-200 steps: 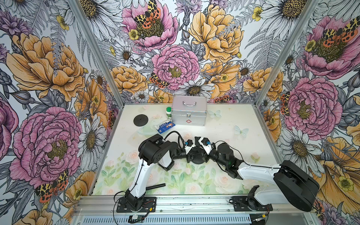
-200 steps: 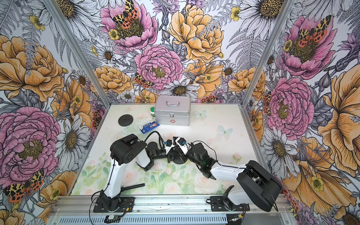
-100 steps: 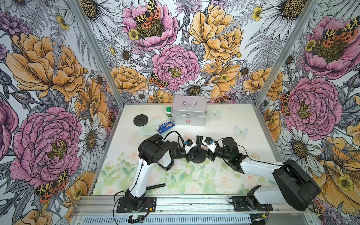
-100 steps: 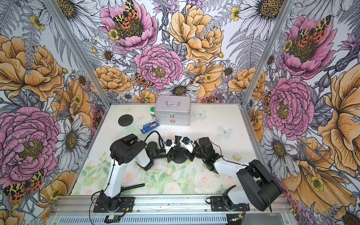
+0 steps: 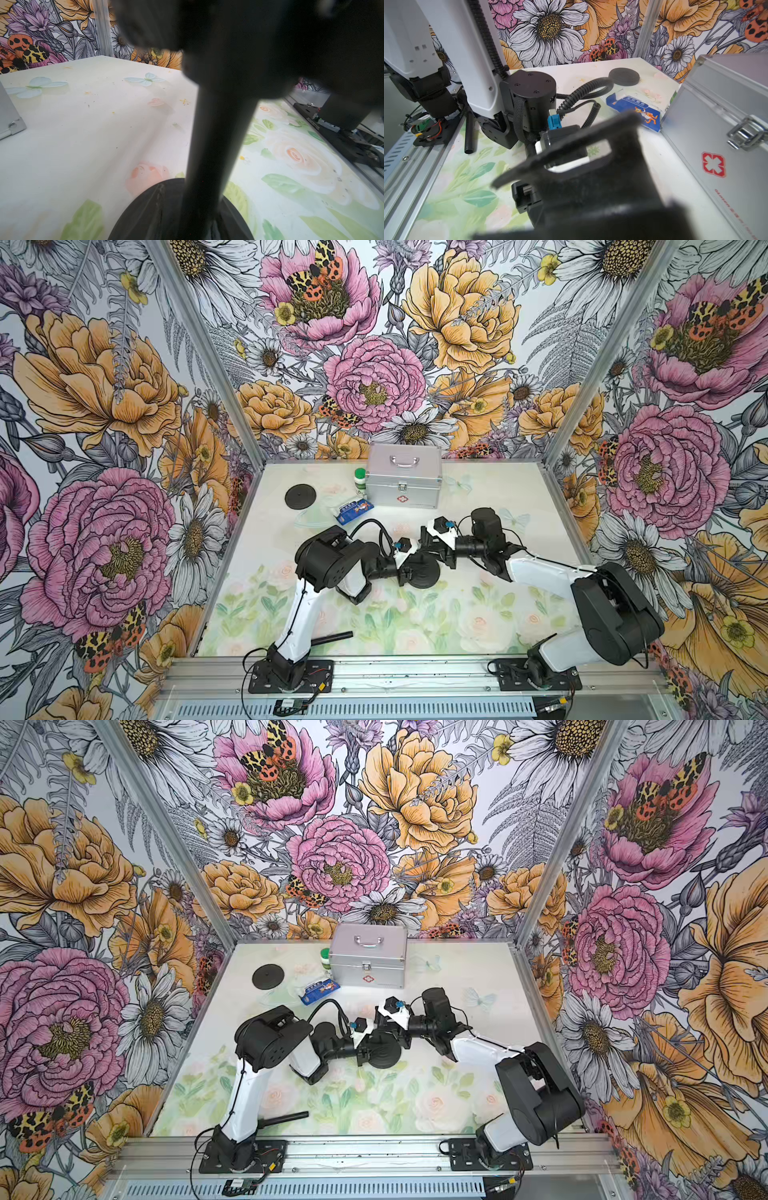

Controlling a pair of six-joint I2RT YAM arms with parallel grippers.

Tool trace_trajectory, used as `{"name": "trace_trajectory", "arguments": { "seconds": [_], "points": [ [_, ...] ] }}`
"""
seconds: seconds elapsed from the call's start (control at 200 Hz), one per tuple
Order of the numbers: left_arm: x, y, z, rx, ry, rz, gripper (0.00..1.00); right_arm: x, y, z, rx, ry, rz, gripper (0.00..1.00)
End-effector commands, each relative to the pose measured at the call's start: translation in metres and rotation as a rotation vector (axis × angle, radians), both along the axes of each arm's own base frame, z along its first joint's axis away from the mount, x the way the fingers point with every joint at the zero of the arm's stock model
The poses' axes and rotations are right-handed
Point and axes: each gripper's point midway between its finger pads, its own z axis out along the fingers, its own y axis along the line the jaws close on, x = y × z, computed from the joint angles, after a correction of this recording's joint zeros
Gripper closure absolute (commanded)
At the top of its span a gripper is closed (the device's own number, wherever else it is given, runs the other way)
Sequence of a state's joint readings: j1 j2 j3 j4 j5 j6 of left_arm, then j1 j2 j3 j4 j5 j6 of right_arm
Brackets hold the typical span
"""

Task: Assemble a microphone stand
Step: Screw the microphone stand pole into the microphone stand base.

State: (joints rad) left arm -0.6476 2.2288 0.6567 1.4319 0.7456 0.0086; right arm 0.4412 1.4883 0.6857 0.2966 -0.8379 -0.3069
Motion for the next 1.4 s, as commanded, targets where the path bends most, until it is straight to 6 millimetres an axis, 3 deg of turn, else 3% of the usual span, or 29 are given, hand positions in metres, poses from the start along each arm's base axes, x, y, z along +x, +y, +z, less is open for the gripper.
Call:
{"name": "trace_trajectory", "arguments": {
  "seconds": [0.0,0.1,0.185,0.26,0.365,0.445,0.51,0.575,0.655,0.871,1.106,1.396],
  "points": [
    [-0.003,0.0,-0.017,0.033,0.037,0.0,0.65,0.014,-0.015,-0.023,-0.078,0.08,-0.174,0.89],
    [-0.004,-0.001,-0.018,0.034,0.036,-0.003,0.65,0.023,-0.023,-0.036,-0.097,0.091,-0.371,0.95],
    [-0.002,0.0,-0.017,0.033,0.035,0.006,0.65,0.034,-0.044,-0.037,-0.079,0.051,-0.69,0.98],
    [-0.003,-0.001,-0.018,0.034,0.04,0.005,0.65,0.033,-0.066,-0.037,-0.028,0.041,-0.955,1.0],
    [-0.004,-0.001,-0.018,0.035,0.034,-0.001,0.65,0.023,-0.061,-0.037,-0.034,0.016,-0.985,1.0],
    [-0.003,-0.001,-0.017,0.032,0.033,0.004,0.65,0.015,-0.043,-0.036,-0.074,-0.005,-0.889,0.99],
    [-0.005,-0.001,-0.017,0.033,0.035,-0.001,0.65,0.007,-0.022,-0.032,-0.102,-0.047,-0.735,0.73],
    [-0.007,-0.002,-0.018,0.036,0.028,-0.006,0.65,-0.014,0.001,-0.031,-0.14,-0.096,-0.508,0.65],
    [-0.006,-0.001,-0.016,0.036,0.02,-0.004,0.65,-0.04,0.015,-0.031,-0.155,-0.131,-0.3,0.61],
    [-0.009,-0.002,-0.016,0.039,0.013,-0.009,0.64,-0.034,-0.013,-0.019,-0.07,-0.058,-0.163,0.55],
    [-0.01,-0.004,-0.013,0.034,0.007,-0.014,0.65,-0.035,-0.011,-0.023,-0.106,0.048,0.075,0.56],
    [-0.01,-0.005,-0.01,0.031,-0.005,-0.015,0.64,-0.012,-0.004,-0.003,-0.061,0.036,0.122,0.57]
  ]
}}
